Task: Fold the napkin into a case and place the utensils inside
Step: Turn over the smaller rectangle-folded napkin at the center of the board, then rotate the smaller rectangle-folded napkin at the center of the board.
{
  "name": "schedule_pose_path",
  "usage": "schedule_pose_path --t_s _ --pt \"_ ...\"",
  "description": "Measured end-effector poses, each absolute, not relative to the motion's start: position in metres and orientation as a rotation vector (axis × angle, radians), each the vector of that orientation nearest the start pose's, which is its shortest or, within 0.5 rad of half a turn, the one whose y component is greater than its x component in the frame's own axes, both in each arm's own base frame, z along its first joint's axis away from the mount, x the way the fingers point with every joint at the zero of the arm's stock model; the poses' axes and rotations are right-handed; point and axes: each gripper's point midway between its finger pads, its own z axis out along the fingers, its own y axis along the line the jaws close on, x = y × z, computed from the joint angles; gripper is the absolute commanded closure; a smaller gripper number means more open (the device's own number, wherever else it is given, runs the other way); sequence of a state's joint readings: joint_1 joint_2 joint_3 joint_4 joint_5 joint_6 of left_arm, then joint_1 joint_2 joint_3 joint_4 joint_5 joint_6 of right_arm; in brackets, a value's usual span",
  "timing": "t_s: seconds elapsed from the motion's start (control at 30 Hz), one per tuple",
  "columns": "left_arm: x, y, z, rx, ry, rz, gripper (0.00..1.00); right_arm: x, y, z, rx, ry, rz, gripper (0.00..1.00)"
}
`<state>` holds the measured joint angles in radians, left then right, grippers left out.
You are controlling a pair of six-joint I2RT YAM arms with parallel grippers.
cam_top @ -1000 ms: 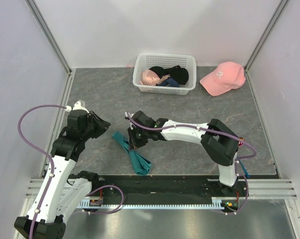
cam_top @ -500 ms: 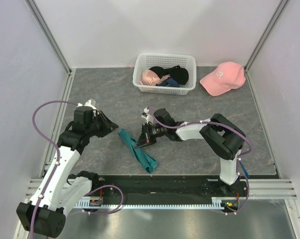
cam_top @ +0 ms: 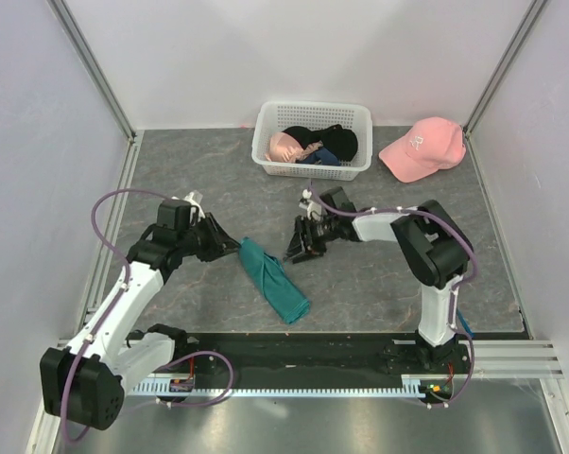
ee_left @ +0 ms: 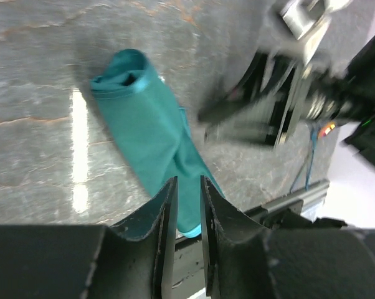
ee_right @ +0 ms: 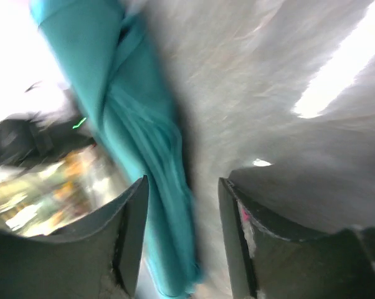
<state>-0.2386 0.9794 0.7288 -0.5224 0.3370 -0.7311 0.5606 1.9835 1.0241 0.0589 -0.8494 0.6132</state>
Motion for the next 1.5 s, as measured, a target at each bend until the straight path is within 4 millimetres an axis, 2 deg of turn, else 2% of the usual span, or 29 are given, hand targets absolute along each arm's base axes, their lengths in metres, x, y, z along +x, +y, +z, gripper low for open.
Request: schedule_pose_path --t_s 0.07,0.13,0.23,0.33,0.4,0.5,0.57,0.67,0.83,1.03,1.17,1.33,1.43,1.5 --pt "0.241 -0.153 0.148 -0.392 2.421 -0.876 0.73 0.279 0.323 0.039 -0.362 2.649 1.32 0.38" --pt "0.24 -0.164 0.144 -0.341 2.428 -0.899 0.73 0.297 0.308 0.055 -0.389 2.621 1.152 0.37" --pt "0.236 -0.178 0.13 -0.288 2.459 -0.92 0.76 0.295 0.3 0.079 -0.441 2.581 1.04 0.39" --pt "0.23 -0.189 0.105 -0.272 2.535 -0.93 0.79 0.267 0.313 0.096 -0.557 2.556 0.994 0.45" --pt "0.229 -0.19 0.09 -0.284 2.58 -0.915 0.8 0.236 0.33 0.098 -0.662 2.552 1.003 0.55" --pt "0.229 -0.188 0.084 -0.296 2.59 -0.893 0.82 0.185 0.343 0.091 -0.771 2.583 1.031 0.67" --pt "0.233 -0.186 0.083 -0.302 2.577 -0.873 0.82 0.162 0.34 0.084 -0.789 2.618 1.041 0.73" --pt "0.238 -0.182 0.077 -0.322 2.585 -0.826 0.83 0.149 0.329 0.071 -0.757 2.672 1.022 0.76" --pt "0.248 -0.177 0.057 -0.362 2.641 -0.729 0.83 0.139 0.311 0.05 -0.716 2.734 0.975 0.76" --pt "0.27 -0.182 0.049 -0.358 2.662 -0.68 0.84 0.142 0.303 0.04 -0.693 2.74 0.912 0.76" --pt "0.287 -0.187 0.047 -0.341 2.663 -0.665 0.84 0.152 0.301 0.037 -0.686 2.717 0.868 0.76" --pt "0.304 -0.193 0.034 -0.318 2.689 -0.639 0.84 0.17 0.29 0.02 -0.658 2.726 0.772 0.78" --pt "0.311 -0.196 0.021 -0.306 2.721 -0.627 0.81 0.177 0.288 0.019 -0.659 2.708 0.759 0.78" --pt "0.312 -0.197 0.024 -0.3 2.715 -0.634 0.78 0.181 0.287 0.019 -0.666 2.698 0.749 0.78"
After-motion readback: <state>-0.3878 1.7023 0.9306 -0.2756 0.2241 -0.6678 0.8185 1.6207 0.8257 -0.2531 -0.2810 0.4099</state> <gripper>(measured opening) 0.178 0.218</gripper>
